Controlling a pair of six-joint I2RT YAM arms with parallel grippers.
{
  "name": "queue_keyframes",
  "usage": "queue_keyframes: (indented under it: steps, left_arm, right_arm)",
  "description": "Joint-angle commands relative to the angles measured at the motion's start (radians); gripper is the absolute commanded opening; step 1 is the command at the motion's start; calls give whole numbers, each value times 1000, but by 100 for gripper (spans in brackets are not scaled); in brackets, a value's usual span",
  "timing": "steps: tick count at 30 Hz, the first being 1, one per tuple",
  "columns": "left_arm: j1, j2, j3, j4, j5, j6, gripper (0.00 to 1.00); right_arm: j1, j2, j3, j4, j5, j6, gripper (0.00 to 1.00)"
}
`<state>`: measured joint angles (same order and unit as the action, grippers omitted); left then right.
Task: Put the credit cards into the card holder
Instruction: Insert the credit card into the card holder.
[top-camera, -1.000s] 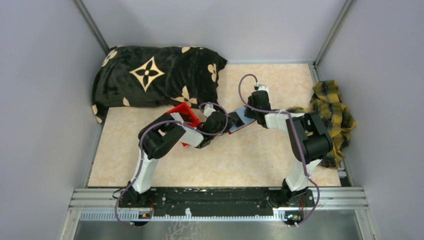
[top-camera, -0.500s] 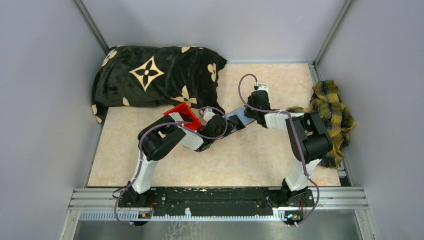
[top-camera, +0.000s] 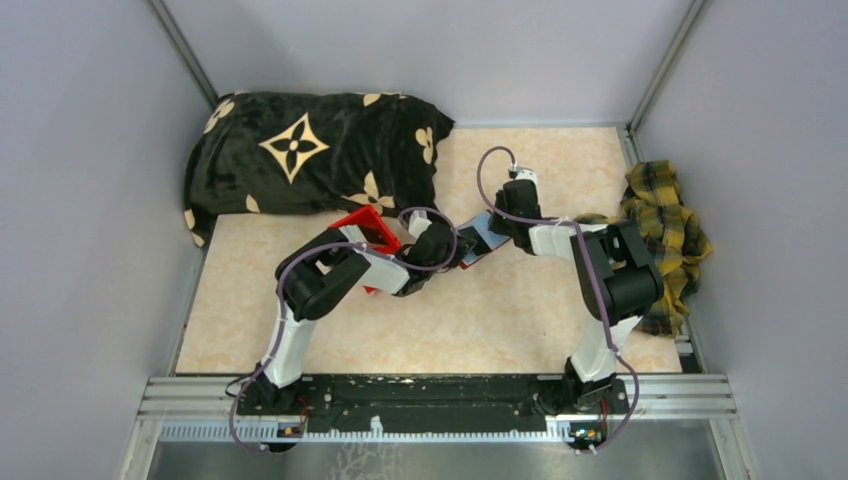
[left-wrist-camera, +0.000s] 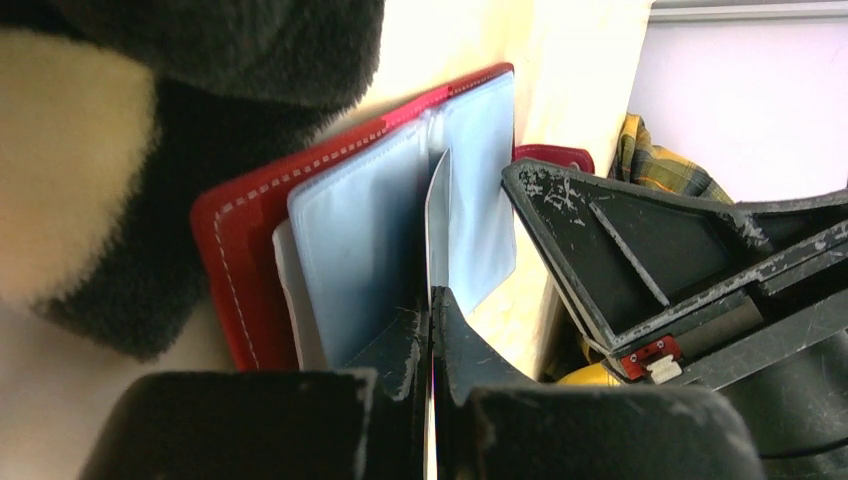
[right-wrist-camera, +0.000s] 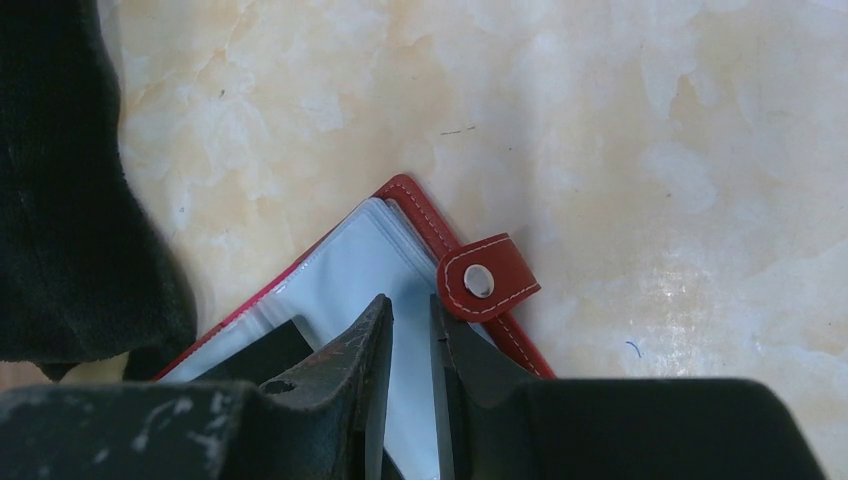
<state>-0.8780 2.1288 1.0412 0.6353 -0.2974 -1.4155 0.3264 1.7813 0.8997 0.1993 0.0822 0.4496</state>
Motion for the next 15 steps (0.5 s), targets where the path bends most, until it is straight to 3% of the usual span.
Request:
queue_keyframes:
  steps: [1, 15]
  left_arm:
    - [42, 49, -10, -126, 14, 44, 0]
    - [63, 122, 33, -47, 114, 38, 0]
  right_arm:
    - [-9, 62, 11, -72, -5, -3, 21]
    - [-9, 77, 18, -88, 1, -11, 21]
